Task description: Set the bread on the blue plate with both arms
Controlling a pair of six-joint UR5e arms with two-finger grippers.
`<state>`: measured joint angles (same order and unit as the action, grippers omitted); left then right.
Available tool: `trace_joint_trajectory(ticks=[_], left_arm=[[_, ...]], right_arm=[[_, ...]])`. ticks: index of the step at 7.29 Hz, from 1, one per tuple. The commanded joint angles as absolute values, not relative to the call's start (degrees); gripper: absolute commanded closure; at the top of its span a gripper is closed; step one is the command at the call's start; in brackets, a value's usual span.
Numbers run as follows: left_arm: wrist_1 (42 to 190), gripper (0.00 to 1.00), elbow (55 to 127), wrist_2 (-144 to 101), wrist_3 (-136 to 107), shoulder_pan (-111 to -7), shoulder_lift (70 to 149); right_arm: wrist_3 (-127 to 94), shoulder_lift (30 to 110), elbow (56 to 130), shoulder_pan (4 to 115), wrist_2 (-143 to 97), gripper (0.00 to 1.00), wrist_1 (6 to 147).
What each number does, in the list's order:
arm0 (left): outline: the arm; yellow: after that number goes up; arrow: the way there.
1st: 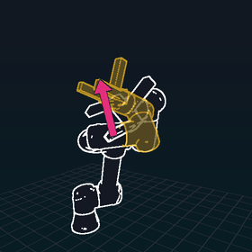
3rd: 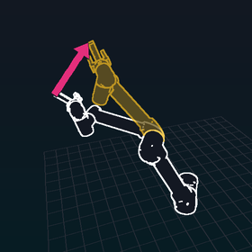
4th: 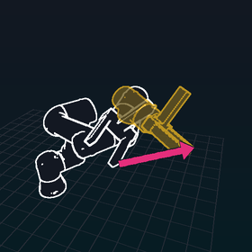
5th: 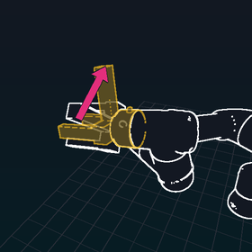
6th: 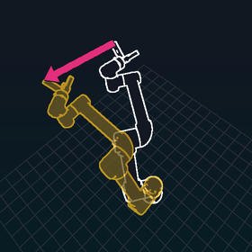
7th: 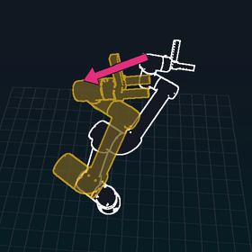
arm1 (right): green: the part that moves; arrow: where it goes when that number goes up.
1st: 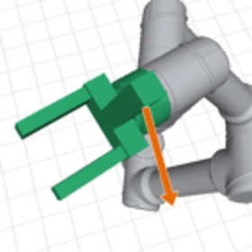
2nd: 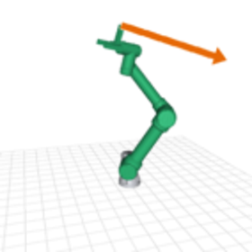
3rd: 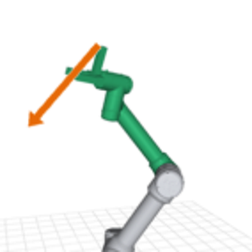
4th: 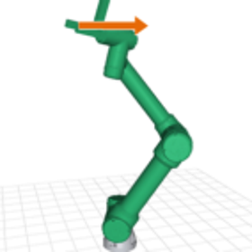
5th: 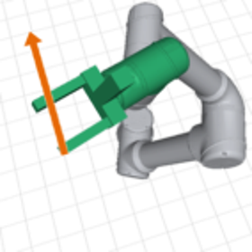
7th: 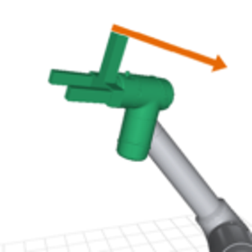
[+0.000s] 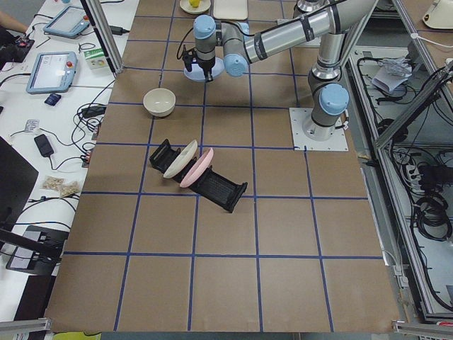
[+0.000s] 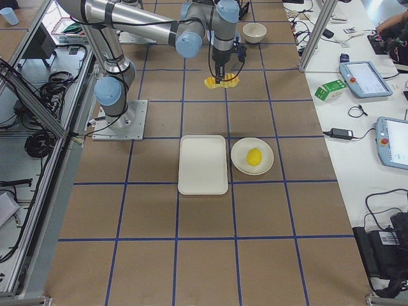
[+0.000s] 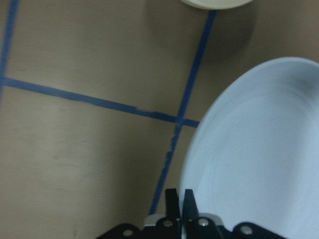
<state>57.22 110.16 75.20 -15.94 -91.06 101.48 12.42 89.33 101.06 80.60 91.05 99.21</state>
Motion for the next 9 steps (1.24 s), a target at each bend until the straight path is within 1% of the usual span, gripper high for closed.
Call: trace_joint_trajectory(ticks=[1, 3, 4, 5, 6, 7, 9], left_arm=[[49.2, 1.0, 112.7, 72.9, -23.1, -101.1, 105.2], [45.4, 1.0, 114.5, 74.5, -23.0, -102.0, 106.9], [41.8, 1.0, 113.9, 74.6, -22.9, -102.0, 108.5], [38.4, 0.72, 114.5, 76.6, -23.1, -102.0, 109.5], [38.0, 0.18, 114.5, 79.2, -22.8, -102.0, 109.5], [37.9, 0.0, 113.7, 81.3, -22.2, -101.6, 108.6], [40.0, 0.0, 113.6, 82.3, -15.9, -95.7, 105.7]], right_arm=[[10.1, 88.6, 101.1, 84.1, 90.4, 1.0, 99.8], [10.0, 86.8, 101.1, 87.1, 90.1, 1.0, 101.4], [7.0, 85.5, 101.0, 89.4, 89.2, 1.0, 103.3], [3.3, 84.6, 101.0, 91.7, 89.2, 1.0, 105.2], [0.6, 83.3, 101.0, 94.1, 89.2, 1.0, 107.1], [-2.4, 81.8, 100.7, 96.5, 89.2, 1.0, 108.9], [-9.5, 78.4, 99.5, 101.1, 89.1, 1.0, 111.8]])
